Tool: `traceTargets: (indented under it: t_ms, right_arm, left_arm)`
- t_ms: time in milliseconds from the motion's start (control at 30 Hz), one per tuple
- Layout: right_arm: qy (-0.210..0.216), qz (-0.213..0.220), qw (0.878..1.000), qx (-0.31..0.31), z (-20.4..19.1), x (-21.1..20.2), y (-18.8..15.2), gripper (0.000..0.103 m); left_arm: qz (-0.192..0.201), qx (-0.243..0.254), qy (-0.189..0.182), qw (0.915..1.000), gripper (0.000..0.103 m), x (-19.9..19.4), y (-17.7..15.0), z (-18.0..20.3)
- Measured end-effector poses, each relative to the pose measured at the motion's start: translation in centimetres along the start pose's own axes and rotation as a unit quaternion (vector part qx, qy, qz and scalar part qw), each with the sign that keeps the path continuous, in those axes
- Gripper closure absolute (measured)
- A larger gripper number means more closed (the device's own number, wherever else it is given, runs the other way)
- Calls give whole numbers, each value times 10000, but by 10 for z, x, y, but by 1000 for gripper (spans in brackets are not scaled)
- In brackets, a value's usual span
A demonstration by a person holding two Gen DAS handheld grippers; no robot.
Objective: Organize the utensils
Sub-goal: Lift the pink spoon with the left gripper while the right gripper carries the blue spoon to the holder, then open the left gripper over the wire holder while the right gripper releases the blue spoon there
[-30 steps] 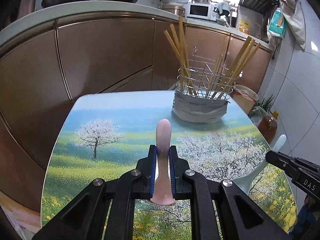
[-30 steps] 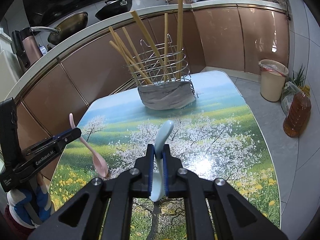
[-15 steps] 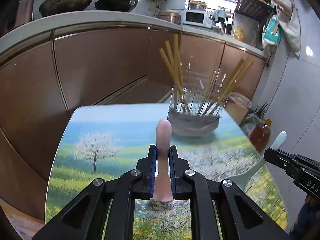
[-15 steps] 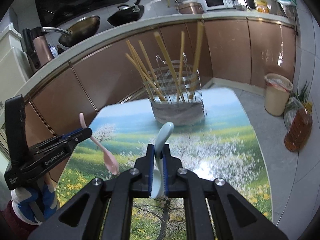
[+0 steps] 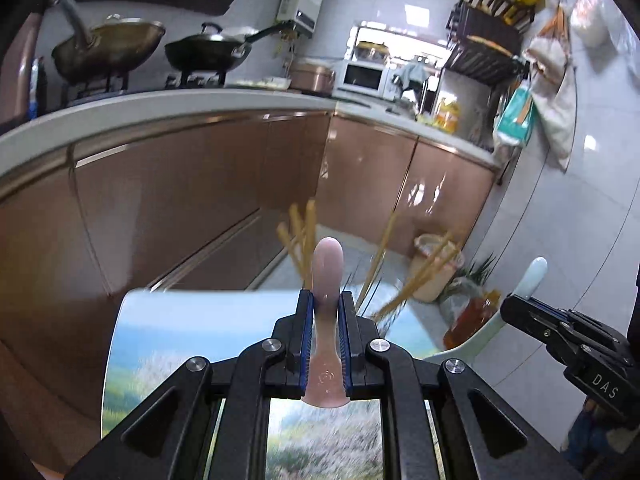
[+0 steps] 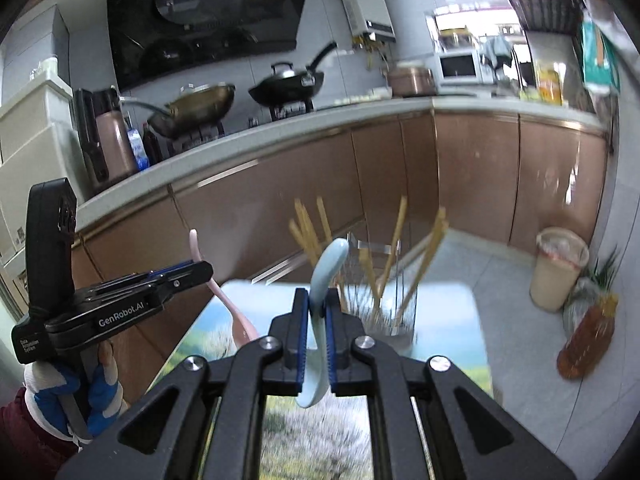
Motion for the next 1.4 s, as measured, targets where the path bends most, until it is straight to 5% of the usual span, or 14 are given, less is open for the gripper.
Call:
traceTargets:
  t_ms: [267,433,767,1400]
  right_arm:
    - [-276,484,9980,-299,9,0,88,96]
    - [-623,507,9963,-301,36,18,114,96]
    - [-1099,-333,9934,-42,98,92,69,96]
    - [-1145,-1168,9865,-37,109,131,6,94]
  left_arm:
    - [212,-25,-159,9996,91,21,55,22]
    - [283,58,-45,9996,91,48,72,37]
    - [54,239,238,9994,91,110,51,50]
    - [-381,427,382,9976,91,141,0,43]
Point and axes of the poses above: each gripper's, at about its wrist camera, not at the fingertips, and x roughly the way its jaws point, z to its right, y to its top, the point moved 10 cm from there along x, roughly the way its jaws point, and after that the axes turned 12 degrees about y, right-handed, at the moved point
